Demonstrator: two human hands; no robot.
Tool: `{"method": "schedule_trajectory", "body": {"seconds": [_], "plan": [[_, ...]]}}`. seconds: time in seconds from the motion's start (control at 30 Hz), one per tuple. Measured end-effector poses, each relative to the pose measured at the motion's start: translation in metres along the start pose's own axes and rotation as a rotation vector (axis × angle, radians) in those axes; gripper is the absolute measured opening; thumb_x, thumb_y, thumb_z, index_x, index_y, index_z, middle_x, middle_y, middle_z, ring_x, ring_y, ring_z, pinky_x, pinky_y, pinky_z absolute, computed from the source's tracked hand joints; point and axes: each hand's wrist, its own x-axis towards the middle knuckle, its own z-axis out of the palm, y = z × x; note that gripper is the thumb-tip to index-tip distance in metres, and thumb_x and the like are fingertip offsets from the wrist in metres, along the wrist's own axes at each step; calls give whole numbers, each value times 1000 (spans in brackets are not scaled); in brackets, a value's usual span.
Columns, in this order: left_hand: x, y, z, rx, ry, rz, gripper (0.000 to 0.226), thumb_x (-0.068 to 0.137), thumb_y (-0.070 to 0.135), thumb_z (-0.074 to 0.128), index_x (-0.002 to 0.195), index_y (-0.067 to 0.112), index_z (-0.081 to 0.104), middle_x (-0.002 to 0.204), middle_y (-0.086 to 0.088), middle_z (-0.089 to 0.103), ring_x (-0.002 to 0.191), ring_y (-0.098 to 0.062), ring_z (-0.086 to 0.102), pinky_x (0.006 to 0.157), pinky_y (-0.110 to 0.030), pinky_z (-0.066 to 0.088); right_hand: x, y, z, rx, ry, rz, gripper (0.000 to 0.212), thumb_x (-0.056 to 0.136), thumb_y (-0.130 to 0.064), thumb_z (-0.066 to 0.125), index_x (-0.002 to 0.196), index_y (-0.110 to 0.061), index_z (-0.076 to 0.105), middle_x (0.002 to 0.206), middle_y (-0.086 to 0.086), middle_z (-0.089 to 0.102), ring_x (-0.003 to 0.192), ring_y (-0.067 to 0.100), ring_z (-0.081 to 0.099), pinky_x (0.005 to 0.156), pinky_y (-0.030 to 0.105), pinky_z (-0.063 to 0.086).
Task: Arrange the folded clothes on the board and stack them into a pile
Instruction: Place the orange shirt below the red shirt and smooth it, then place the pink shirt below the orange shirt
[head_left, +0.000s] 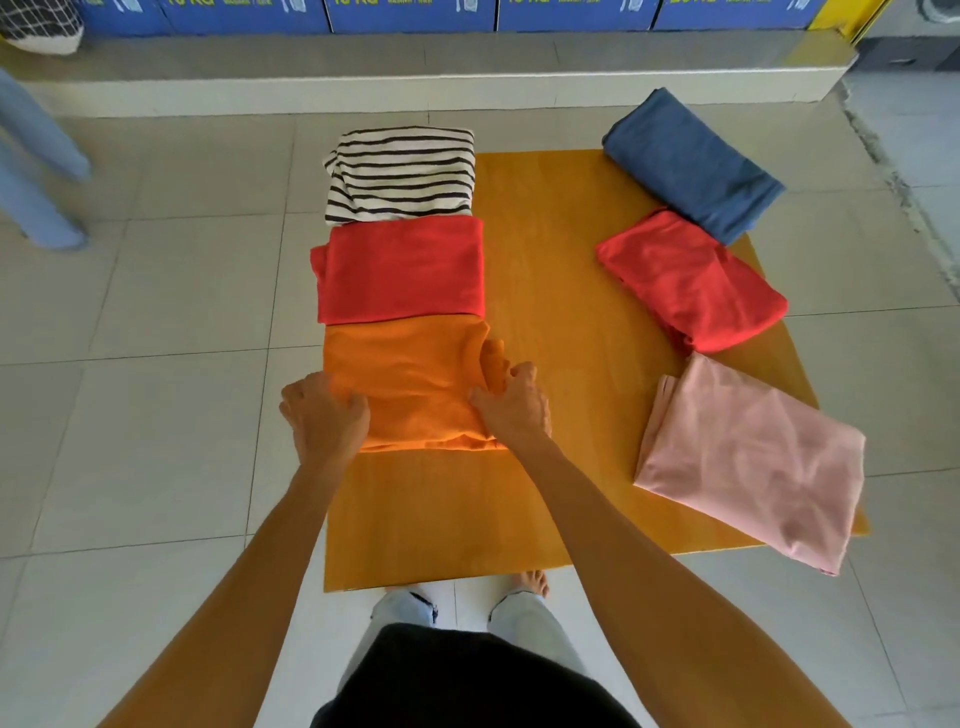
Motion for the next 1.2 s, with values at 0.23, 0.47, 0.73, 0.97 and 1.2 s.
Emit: {"method": "schedule_trajectory", "body": {"seconds": [0.23,0.47,0.73,0.97,1.2], "plan": [[-80,64,43,-129,-146,220,23,87,15,60,110,11,63,118,-11,59,115,-27,52,96,-39,40,-11,48,-50,109,33,-48,57,82,-41,69,130,-22,45,122,2,64,110,25,63,84,41,55],[-140,140,112,-166,-487,282,19,89,17,59,105,11,68,110,-9,69,103,-27,65,80,-27,44,-22,136,-150,221,231,49,39,89,-26,64,126,-19,51,118,3,62,106,25,59,75,31,52],[-194,211,182,-160,-738,101,47,92,42,52,125,8,54,125,-9,61,99,-22,57,76,-33,47,-47,241,-246,196,719,257,39,84,-21,70,120,-13,57,124,11,56,117,30,50,97,42,45],[-215,222,203,-106,-839,-28,92,77,69,59,147,16,30,143,-7,47,127,-30,50,100,-40,46,-38,269,-261,469,314,467,51,69,-63,68,85,-17,52,87,3,54,76,23,55,64,35,46],[-192,172,162,-221,-905,-253,90,72,71,63,140,16,43,138,-7,52,124,-32,50,99,-42,43,-32,246,-234,594,44,416,78,70,-71,67,122,-12,59,111,10,68,102,33,64,88,48,55]]}}
